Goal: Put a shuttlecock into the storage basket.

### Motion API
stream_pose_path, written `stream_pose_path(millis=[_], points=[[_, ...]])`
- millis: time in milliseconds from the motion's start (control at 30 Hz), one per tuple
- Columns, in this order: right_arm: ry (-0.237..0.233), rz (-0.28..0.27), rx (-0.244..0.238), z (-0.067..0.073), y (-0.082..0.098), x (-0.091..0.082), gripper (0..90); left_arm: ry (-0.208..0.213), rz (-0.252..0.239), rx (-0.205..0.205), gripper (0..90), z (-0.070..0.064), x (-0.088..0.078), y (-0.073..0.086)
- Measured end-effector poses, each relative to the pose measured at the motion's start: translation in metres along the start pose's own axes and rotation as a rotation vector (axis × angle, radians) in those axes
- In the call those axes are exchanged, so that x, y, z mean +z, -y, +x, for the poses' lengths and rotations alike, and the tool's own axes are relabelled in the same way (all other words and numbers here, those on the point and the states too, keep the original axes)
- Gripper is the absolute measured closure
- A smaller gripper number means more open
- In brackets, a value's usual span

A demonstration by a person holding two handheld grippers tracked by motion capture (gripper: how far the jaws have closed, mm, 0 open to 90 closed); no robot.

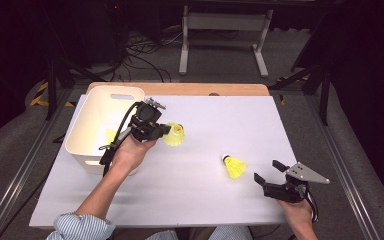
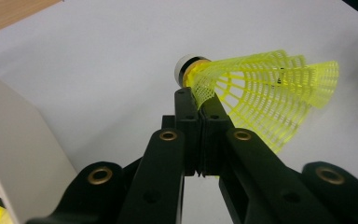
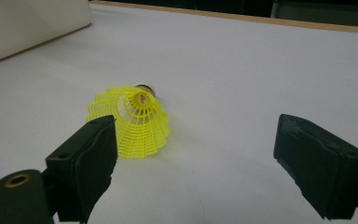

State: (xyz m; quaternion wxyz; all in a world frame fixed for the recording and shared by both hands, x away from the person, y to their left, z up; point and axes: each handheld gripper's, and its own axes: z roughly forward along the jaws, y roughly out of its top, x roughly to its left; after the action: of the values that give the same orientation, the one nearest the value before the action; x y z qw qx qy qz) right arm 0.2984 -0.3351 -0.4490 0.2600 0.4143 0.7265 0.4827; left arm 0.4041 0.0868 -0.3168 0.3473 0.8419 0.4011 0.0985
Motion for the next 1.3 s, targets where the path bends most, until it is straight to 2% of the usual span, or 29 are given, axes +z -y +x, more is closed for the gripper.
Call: stream_pose_path(millis=[333, 600, 900, 1300], points=[[-0.002, 0.003, 0.003, 0.0, 0.0, 0.001, 13.7, -0.004, -0.02, -0.011, 89.0, 0.006, -0.011, -0.005], [0.0, 0.003, 0.006, 0.0, 0.0, 0.001, 13.6, 0.001, -0.036, -0.038, 89.0, 0.019, -0.023, -0.007], [-0.003, 0.006, 0.002, 0.001, 0.0, 0.002, 13.6, -0.021, -0.053, -0.047, 89.0, 0.028, -0.035, -0.012], [-0.007, 0.009, 0.002, 0.001, 0.0, 0.002, 13.6, -0.053, -0.062, -0.072, 88.9, 0.042, -0.044, -0.008]])
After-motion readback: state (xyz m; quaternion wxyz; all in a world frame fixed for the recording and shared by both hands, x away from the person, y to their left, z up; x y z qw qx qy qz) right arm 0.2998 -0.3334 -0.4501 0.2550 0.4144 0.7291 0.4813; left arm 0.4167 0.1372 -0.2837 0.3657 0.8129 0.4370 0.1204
